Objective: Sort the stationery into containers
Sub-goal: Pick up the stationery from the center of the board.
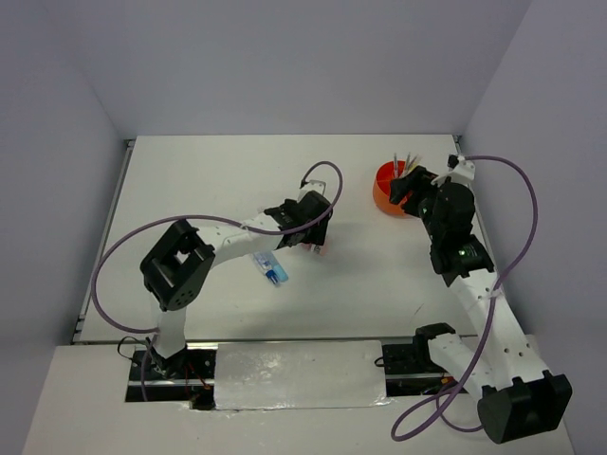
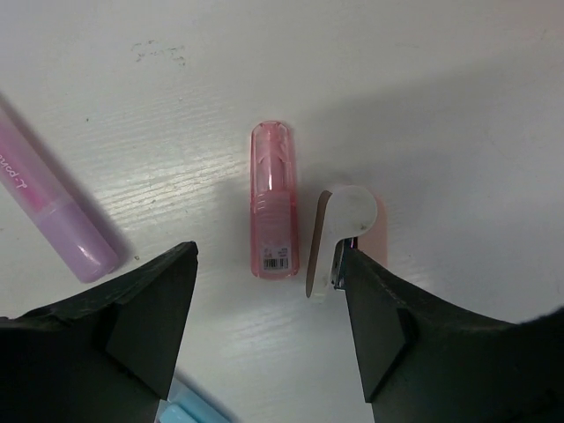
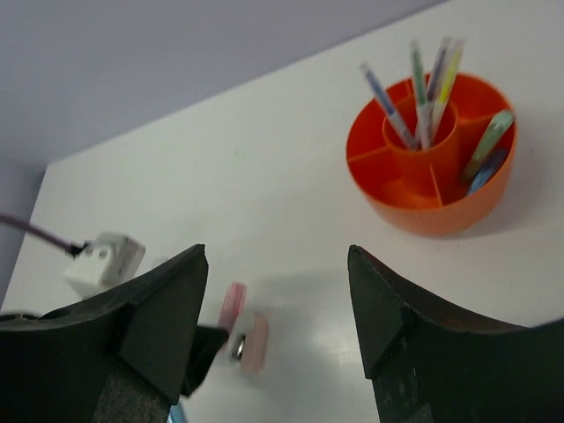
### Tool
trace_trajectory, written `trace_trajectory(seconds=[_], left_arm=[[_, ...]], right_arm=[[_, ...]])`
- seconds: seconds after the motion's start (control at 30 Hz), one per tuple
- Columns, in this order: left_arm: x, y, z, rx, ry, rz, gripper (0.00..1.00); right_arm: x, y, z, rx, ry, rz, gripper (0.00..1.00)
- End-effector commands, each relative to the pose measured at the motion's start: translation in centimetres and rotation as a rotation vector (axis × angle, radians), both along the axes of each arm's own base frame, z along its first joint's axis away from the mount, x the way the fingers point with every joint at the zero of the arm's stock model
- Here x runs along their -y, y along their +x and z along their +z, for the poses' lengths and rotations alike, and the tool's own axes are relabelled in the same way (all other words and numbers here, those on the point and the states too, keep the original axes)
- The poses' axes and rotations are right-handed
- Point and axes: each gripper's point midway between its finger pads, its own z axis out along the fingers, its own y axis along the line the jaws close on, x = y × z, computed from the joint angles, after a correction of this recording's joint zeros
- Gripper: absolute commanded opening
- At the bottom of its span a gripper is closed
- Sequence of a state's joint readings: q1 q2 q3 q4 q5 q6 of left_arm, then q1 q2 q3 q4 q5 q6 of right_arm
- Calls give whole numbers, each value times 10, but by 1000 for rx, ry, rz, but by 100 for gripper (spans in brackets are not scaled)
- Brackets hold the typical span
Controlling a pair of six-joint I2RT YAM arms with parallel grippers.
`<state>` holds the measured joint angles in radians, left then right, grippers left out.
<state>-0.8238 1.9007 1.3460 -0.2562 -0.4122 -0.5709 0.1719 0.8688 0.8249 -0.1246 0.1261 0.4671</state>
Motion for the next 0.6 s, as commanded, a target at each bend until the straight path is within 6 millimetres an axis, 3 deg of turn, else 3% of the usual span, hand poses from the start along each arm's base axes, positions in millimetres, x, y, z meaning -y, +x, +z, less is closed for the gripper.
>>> trace_trajectory(seconds=[0.0,0.3,0.57], left_arm=[[-3,14,3,2,19,3,78],[-6,12,-41,-70,64,2,70],[-4,-7,-57,-127,25,-27,66]], right_arm=[[-25,-21,-21,-75,-10,162,72],[-29,-47,-2,-21,-16,216,72],[-31,-55,8,5,-5,234,72]])
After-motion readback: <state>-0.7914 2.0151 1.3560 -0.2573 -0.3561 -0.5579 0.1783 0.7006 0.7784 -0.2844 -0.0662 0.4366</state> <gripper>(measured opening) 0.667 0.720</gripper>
